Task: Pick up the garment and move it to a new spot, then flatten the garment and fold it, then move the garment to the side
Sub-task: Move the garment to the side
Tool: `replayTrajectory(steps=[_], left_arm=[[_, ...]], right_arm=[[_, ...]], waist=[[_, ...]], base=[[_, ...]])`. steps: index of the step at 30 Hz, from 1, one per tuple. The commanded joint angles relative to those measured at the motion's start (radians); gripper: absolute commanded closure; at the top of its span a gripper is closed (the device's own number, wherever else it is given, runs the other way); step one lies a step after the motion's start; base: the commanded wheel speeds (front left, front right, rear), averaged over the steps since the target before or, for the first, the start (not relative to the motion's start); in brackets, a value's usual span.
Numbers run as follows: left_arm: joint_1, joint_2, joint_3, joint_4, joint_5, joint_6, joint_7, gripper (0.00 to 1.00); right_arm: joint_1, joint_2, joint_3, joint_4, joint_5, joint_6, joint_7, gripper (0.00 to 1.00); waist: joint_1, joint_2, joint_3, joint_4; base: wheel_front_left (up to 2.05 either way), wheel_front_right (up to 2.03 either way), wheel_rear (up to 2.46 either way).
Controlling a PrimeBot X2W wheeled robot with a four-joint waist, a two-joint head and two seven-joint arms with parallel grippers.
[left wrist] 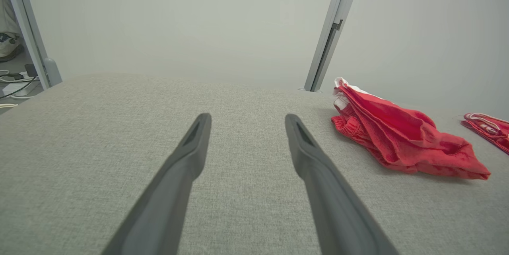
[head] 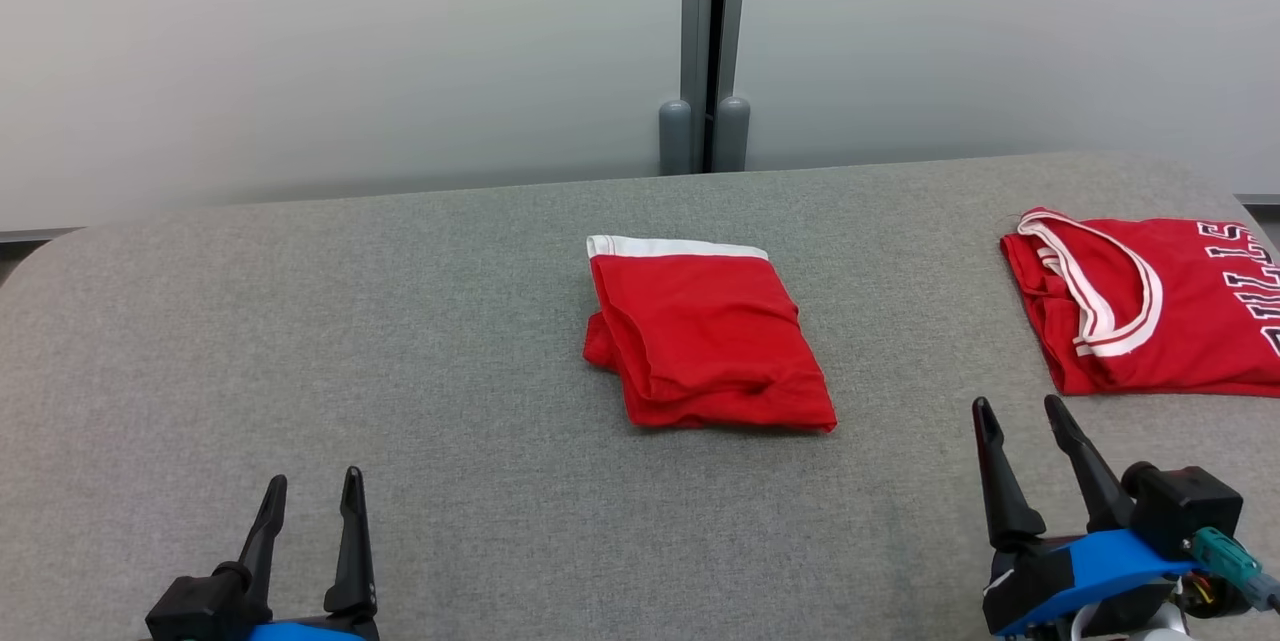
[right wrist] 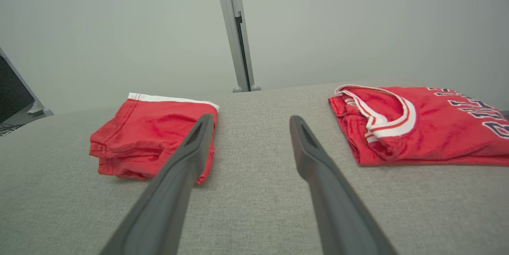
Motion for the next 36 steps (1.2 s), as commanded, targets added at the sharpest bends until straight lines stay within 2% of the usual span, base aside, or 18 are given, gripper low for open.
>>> replayTrajectory(steps=[1, 27, 31, 36], left_arm=[[0.008, -0.001, 0.001, -0.004, 0.006, -0.006, -0.004, 0.00], [0.022, -0.023, 0.011, -0.032, 0.015, -0.002, -0.004, 0.00], [0.016, -0.024, 0.008, -0.037, 0.018, 0.001, -0.004, 0.00], [-0.017, -0.024, -0.006, -0.042, 0.021, 0.000, -0.004, 0.00]], right_arm=[[0.015, 0.001, 0.005, 0.000, -0.001, 0.001, 0.003, 0.00], [0.016, 0.001, 0.016, 0.029, 0.013, 0.001, 0.016, 0.00], [-0.051, 0.001, 0.025, 0.034, 0.024, 0.001, 0.071, 0.00], [-0.199, 0.000, 0.022, 0.093, 0.056, 0.001, 0.278, 0.00]], waist=[[0.0001, 0.0000, 0.001, 0.001], [0.0001, 0.0000, 0.004, 0.006], [0.0001, 0.0000, 0.020, 0.009], [0.0001, 0.0000, 0.052, 0.032]], base=[[0.00, 0.00, 0.00], [0.00, 0.00, 0.00], [0.00, 0.00, 0.00], [0.00, 0.00, 0.00]])
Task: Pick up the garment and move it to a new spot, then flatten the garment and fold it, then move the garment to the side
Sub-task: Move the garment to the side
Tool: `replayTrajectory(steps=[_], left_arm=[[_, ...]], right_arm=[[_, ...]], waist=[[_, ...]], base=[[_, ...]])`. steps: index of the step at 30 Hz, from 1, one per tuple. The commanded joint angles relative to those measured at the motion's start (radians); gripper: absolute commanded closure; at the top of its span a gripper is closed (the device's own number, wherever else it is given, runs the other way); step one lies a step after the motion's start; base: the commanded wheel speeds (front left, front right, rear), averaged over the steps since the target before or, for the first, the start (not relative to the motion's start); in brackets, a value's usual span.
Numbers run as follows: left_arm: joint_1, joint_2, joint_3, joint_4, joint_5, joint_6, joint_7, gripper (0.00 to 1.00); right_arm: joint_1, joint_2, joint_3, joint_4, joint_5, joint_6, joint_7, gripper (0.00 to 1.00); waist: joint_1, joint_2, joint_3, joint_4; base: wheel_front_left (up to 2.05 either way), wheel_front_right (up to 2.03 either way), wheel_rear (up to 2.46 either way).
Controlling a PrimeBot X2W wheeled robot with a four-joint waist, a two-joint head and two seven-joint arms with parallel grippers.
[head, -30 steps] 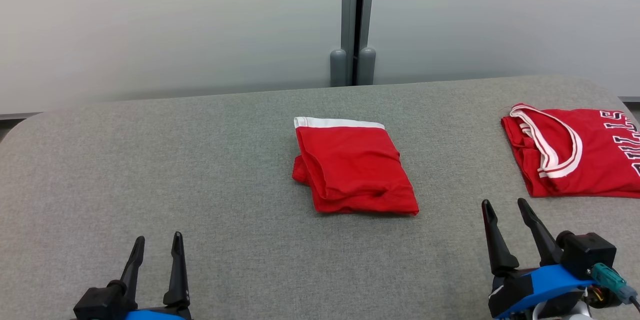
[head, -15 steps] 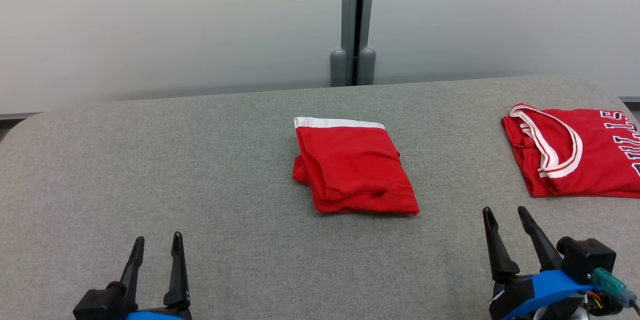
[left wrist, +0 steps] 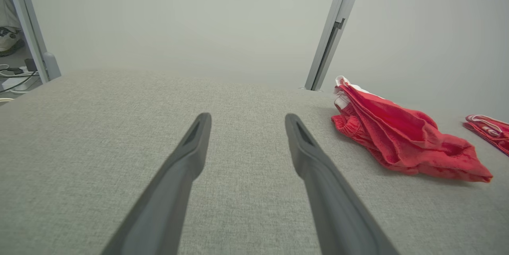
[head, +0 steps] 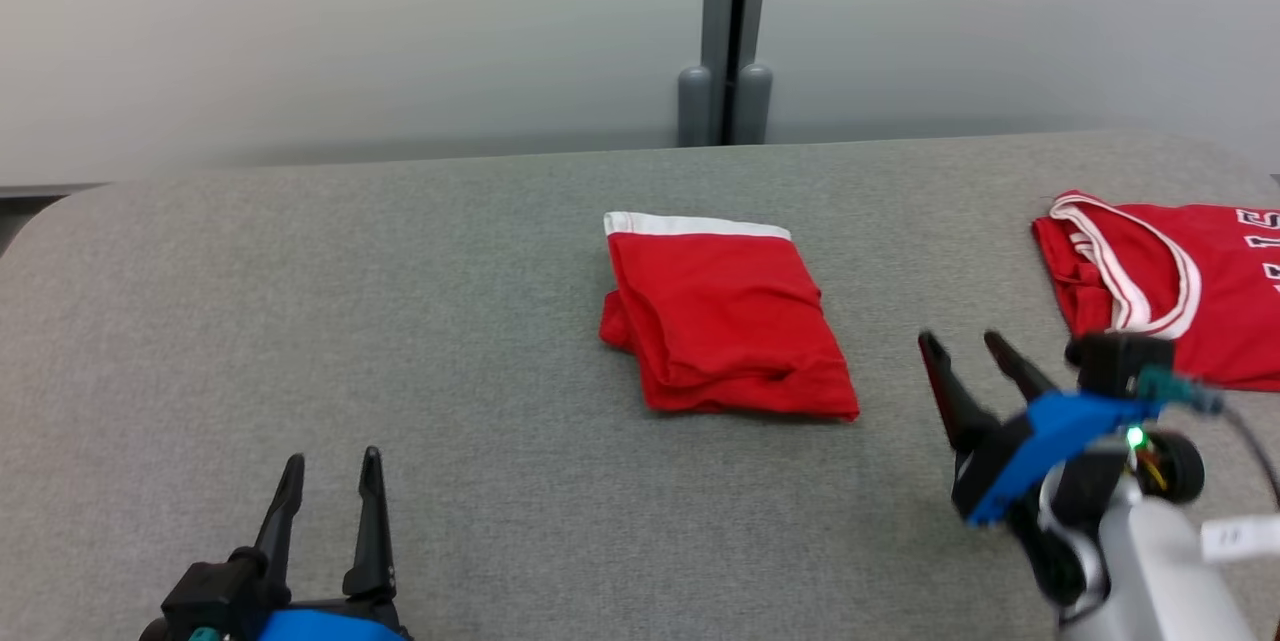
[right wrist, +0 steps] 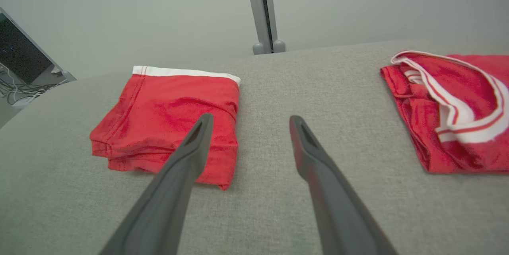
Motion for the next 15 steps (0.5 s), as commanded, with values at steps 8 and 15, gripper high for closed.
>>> replayTrajectory(steps=[8, 15], left_arm=[[-0.073, -0.003, -0.035, -0.016, 0.005, -0.005, -0.004, 0.00], [-0.138, -0.011, -0.078, -0.024, -0.003, -0.008, -0.004, 0.00]], right_arm=[[-0.306, -0.001, -0.088, 0.211, 0.083, 0.001, 0.253, 0.00], [-0.482, -0.002, -0.210, 0.418, -0.022, 0.001, 0.327, 0.00]], waist=[[-0.0001, -0.0001, 0.072, 0.096], [-0.0001, -0.0001, 0.145, 0.188]], base=[[0.00, 0.00, 0.00], [0.00, 0.00, 0.00]])
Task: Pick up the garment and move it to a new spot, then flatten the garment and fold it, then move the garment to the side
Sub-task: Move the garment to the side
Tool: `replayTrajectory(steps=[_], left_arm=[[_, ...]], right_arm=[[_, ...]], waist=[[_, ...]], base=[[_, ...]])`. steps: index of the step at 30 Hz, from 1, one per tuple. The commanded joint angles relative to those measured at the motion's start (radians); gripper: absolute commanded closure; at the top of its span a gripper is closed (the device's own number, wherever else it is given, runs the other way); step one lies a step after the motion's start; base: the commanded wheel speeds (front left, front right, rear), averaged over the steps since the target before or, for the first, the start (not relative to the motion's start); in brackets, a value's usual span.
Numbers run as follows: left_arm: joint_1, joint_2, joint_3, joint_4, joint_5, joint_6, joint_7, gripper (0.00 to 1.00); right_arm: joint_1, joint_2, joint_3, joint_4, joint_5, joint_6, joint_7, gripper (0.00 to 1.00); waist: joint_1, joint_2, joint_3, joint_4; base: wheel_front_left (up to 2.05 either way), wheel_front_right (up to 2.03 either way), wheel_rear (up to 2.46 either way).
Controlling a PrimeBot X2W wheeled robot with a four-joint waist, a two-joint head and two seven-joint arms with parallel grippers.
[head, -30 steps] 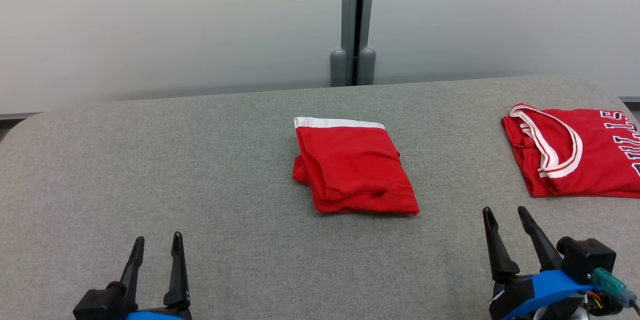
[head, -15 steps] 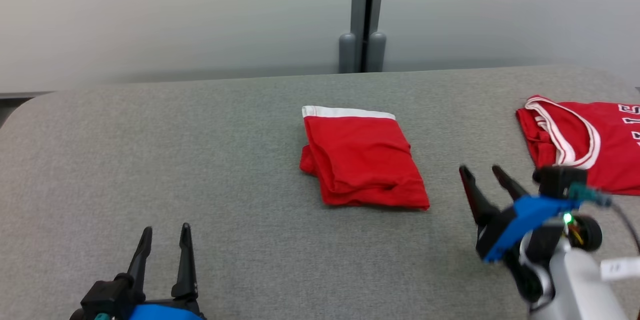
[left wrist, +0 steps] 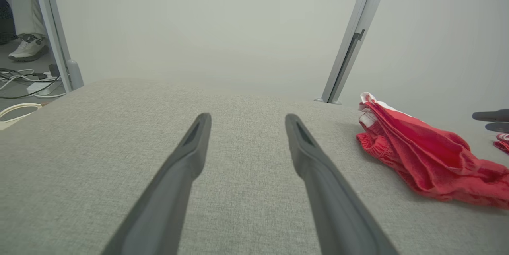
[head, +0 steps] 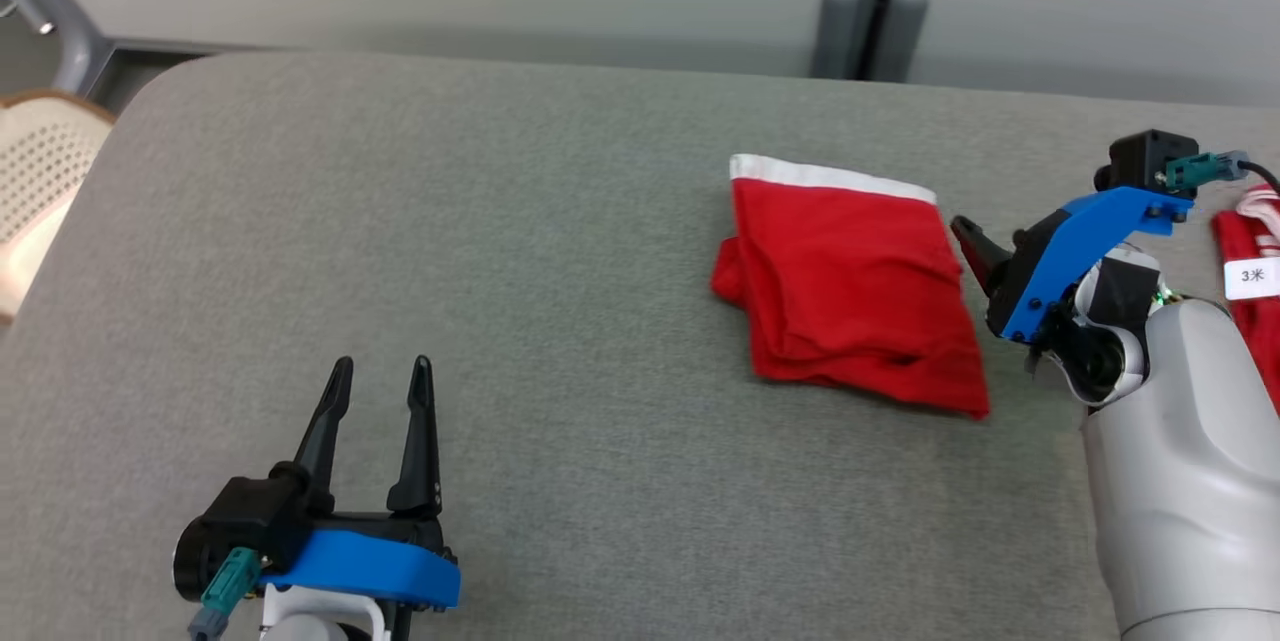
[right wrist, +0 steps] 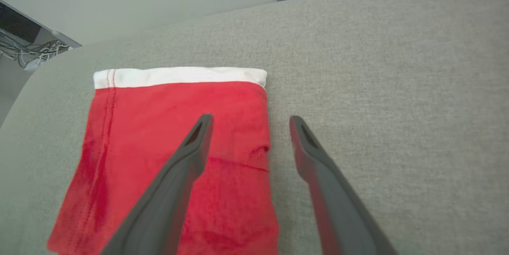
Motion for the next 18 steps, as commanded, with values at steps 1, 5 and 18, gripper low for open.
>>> replayTrajectory(steps=[1, 5, 18], left_arm=[[-0.012, 0.000, -0.003, -0.003, -0.003, -0.008, -0.004, 0.00], [-0.023, -0.002, -0.020, 0.003, -0.005, -0.008, -0.004, 0.00], [-0.042, 0.012, -0.022, 0.018, -0.025, -0.008, -0.004, 0.00]], right_arm=[[-0.014, -0.004, -0.014, 0.027, -0.024, 0.001, 0.004, 0.00], [-0.050, -0.004, -0.092, 0.126, -0.107, 0.001, -0.004, 0.00], [-0.130, 0.009, -0.025, 0.395, -0.029, 0.001, 0.014, 1.00]], waist=[[-0.0001, 0.0000, 0.033, 0.040], [-0.0001, 0.0000, 0.048, 0.072], [-0.0001, 0.0000, 0.067, 0.081]], base=[[0.00, 0.00, 0.00], [0.00, 0.00, 0.00], [0.00, 0.00, 0.00]])
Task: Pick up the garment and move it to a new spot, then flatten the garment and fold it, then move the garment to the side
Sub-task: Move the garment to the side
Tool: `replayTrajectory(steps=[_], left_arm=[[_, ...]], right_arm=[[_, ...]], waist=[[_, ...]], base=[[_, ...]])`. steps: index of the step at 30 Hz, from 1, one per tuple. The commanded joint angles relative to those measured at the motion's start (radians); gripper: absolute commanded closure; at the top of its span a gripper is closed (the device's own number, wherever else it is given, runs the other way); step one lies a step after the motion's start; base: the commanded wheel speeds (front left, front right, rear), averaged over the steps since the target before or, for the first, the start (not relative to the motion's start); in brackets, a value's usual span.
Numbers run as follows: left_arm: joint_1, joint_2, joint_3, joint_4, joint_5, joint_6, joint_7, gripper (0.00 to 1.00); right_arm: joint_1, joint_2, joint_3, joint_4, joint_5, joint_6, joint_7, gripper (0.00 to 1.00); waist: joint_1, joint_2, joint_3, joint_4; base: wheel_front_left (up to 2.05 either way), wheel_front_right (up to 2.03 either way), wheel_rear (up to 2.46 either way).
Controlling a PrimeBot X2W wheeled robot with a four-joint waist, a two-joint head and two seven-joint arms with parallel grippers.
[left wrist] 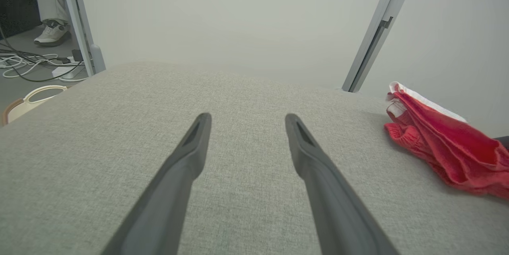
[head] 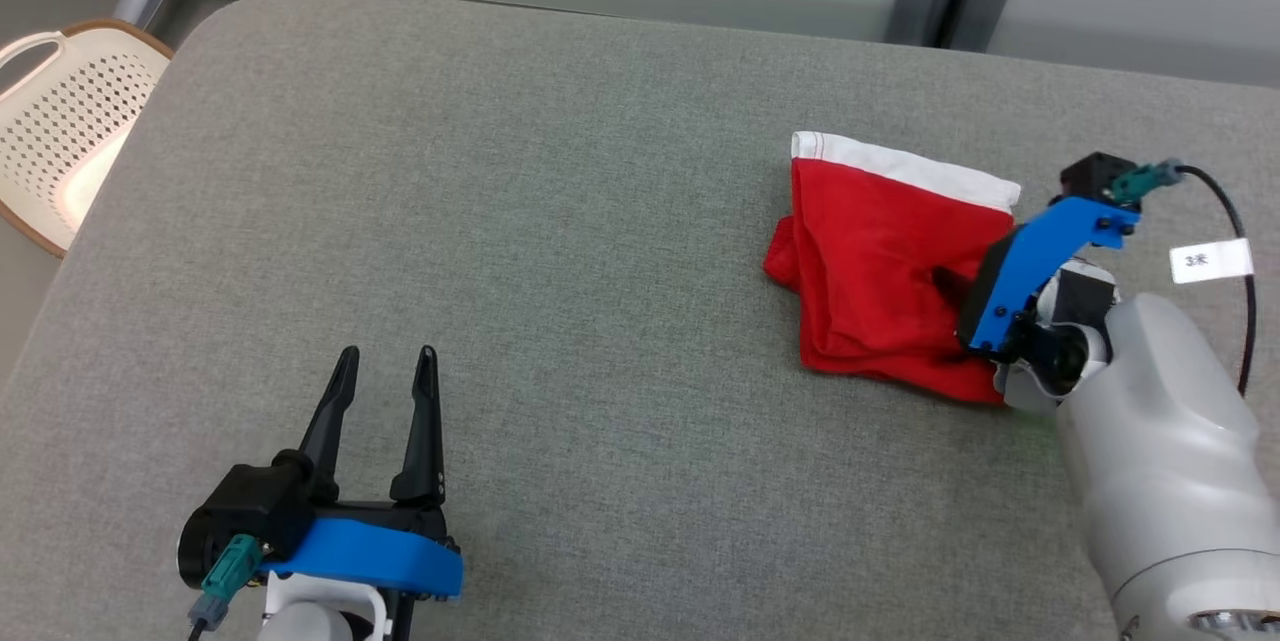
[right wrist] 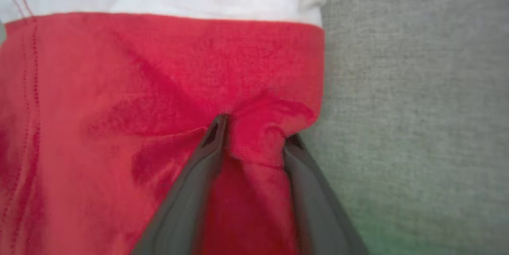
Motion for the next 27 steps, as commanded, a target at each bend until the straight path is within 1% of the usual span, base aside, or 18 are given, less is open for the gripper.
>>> replayTrajectory(steps=[1, 5, 8, 11, 14, 17, 20, 24, 27], left_arm=[[-0.018, 0.003, 0.005, 0.000, -0.002, -0.007, -0.004, 0.00], [-0.025, -0.001, 0.008, -0.012, -0.011, -0.007, -0.004, 0.00], [-0.026, -0.002, 0.016, -0.023, -0.013, -0.007, -0.004, 0.00], [-0.021, 0.003, 0.026, -0.036, -0.008, -0.007, -0.004, 0.00], [-0.020, 0.015, 0.028, -0.052, -0.001, -0.007, -0.004, 0.00], [-0.033, 0.023, 0.030, -0.064, 0.002, -0.007, -0.004, 0.00], [-0.049, 0.033, 0.041, -0.075, 0.008, -0.007, -0.004, 0.00], [-0.085, 0.058, 0.014, -0.081, 0.013, -0.007, -0.004, 0.00], [-0.113, 0.077, 0.002, -0.089, 0.014, -0.007, -0.004, 0.00]], right_arm=[[0.009, 0.020, 0.035, 0.015, -0.010, 0.003, 0.006, 1.00], [-0.032, -0.035, 0.166, -0.040, -0.051, 0.002, 0.007, 1.00], [-0.063, -0.074, 0.290, -0.091, -0.057, 0.002, 0.027, 1.00], [-0.089, -0.120, 0.419, -0.158, -0.021, 0.002, 0.063, 1.00], [-0.115, -0.191, 0.542, -0.246, 0.033, 0.002, 0.106, 1.00], [-0.134, -0.279, 0.629, -0.331, 0.094, 0.002, 0.141, 1.00], [-0.143, -0.357, 0.673, -0.382, 0.131, 0.002, 0.163, 1.00], [-0.138, -0.437, 0.658, -0.406, 0.148, 0.002, 0.145, 1.00], [-0.136, -0.482, 0.646, -0.408, 0.137, 0.002, 0.108, 1.00]], waist=[[0.0000, 0.0000, 0.001, -0.010], [0.0000, 0.0000, 0.001, -0.037], [0.0000, 0.0000, 0.000, -0.072], [0.0000, 0.0000, 0.004, -0.125], [0.0000, 0.0000, 0.017, -0.189], [0.0000, 0.0000, 0.038, -0.252], [0.0000, 0.0000, 0.070, -0.312], [0.0000, 0.0000, 0.114, -0.362], [0.0000, 0.0000, 0.151, -0.389]], base=[[0.00, 0.00, 0.00], [0.00, 0.00, 0.00], [0.00, 0.00, 0.00], [0.00, 0.00, 0.00], [0.00, 0.00, 0.00], [0.00, 0.00, 0.00], [0.00, 0.00, 0.00], [0.00, 0.00, 0.00], [0.00, 0.00, 0.00]])
